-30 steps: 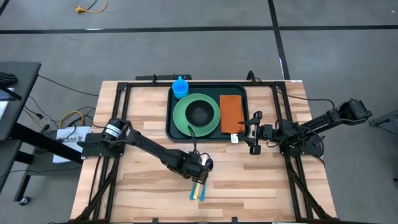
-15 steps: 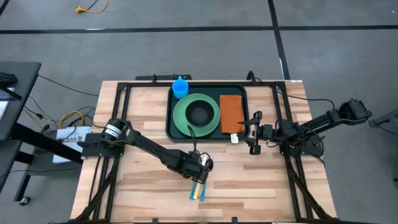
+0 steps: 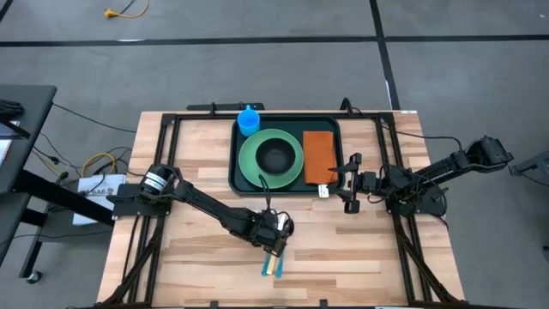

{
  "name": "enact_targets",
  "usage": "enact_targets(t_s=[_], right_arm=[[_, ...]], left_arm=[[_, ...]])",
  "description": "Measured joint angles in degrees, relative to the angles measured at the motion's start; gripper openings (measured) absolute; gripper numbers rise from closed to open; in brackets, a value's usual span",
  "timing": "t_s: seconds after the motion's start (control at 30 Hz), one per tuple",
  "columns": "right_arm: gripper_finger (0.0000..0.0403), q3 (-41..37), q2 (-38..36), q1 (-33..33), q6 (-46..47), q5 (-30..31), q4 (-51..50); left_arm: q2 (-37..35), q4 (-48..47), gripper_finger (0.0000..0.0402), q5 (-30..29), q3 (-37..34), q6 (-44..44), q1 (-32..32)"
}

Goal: Set up tray
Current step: Put the blue fork on the brown table napkin on the black serving tray

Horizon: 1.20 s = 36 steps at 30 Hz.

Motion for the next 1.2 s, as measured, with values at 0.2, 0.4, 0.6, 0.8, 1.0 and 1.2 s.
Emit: enact_targets(t_s=[0.2,0.4,0.6,0.8,1.0,1.2], right_arm=[[0.0253,0.00,0.02,-0.01,-0.02,0.00,0.00],[0.0253,0.00,0.00,-0.02,-0.02,0.00,0.00],[0.0253,0.00,0.01,-0.01,-0.02,0.00,0.00],[0.0253,0.00,0.01,-0.01,0.00,0.01,0.00],[0.0253,-0.02,0.02,0.00,0.00,0.00,-0.11],[0.0253,-0.02,0.01,0.00,0.00,0.00,-0.14]], left_arm=[[-0.02,0.89,0.0169,-0.62,-0.01,2.35,-0.04],[-0.02,1.48,0.0169,-1.16,-0.03,3.36,-0.07],[0.00,2.59,0.0169,-2.78,-0.03,1.81,-0.09],[0.07,3.41,0.0169,-3.82,-0.03,1.44,0.00],[0.09,1.92,0.0169,-3.73,0.05,1.35,0.00],[0.09,1.29,0.0169,-3.14,0.08,1.09,0.02]])
